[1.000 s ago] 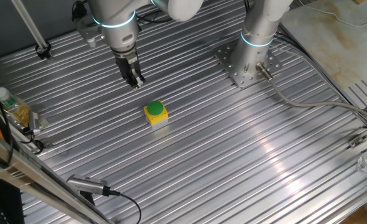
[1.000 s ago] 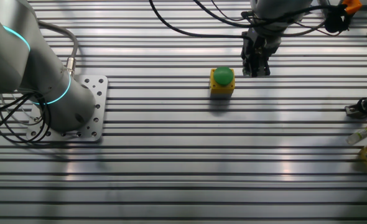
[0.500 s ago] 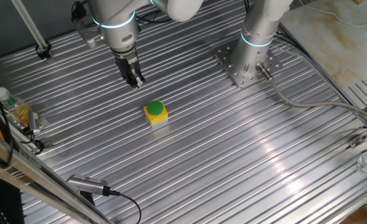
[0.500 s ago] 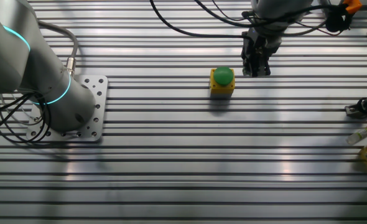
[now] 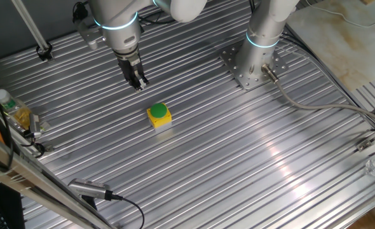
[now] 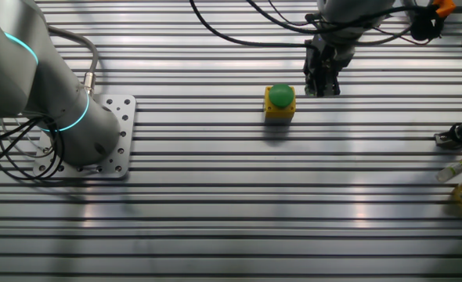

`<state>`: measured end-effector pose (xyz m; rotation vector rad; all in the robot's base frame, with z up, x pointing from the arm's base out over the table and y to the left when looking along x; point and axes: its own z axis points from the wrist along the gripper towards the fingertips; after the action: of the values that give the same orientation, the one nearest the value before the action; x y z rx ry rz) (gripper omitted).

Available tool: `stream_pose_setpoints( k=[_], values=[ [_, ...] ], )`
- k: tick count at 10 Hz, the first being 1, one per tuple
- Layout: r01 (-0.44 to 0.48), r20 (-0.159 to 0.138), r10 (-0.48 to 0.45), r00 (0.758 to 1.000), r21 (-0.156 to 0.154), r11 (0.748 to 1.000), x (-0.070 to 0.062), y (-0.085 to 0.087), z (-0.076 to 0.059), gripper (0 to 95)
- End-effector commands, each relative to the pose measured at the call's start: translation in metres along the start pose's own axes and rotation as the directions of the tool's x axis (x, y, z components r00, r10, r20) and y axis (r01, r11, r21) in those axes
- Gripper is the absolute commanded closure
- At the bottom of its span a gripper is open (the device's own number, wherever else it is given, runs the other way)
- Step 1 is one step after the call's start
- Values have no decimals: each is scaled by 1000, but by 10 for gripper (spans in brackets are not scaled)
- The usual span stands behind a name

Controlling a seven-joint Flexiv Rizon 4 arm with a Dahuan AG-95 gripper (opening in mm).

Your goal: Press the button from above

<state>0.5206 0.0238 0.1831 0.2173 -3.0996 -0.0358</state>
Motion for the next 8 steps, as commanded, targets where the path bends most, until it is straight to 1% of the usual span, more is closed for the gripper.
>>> stream_pose_setpoints(
  k=[1, 3, 4, 5, 6, 8],
  values=[
    [51, 4, -51, 999, 12, 999, 0, -1, 0, 950],
    [59, -26, -59, 998, 6, 998, 0, -1, 0, 950],
    [55, -33, -55, 998, 5, 998, 0, -1, 0, 950],
    [43, -54, -43, 998, 3, 999, 0, -1, 0, 950],
    [33, -63, -32, 998, 0, 999, 0, -1, 0, 950],
    [39, -63, -39, 997, -7, 999, 0, -1, 0, 950]
  ],
)
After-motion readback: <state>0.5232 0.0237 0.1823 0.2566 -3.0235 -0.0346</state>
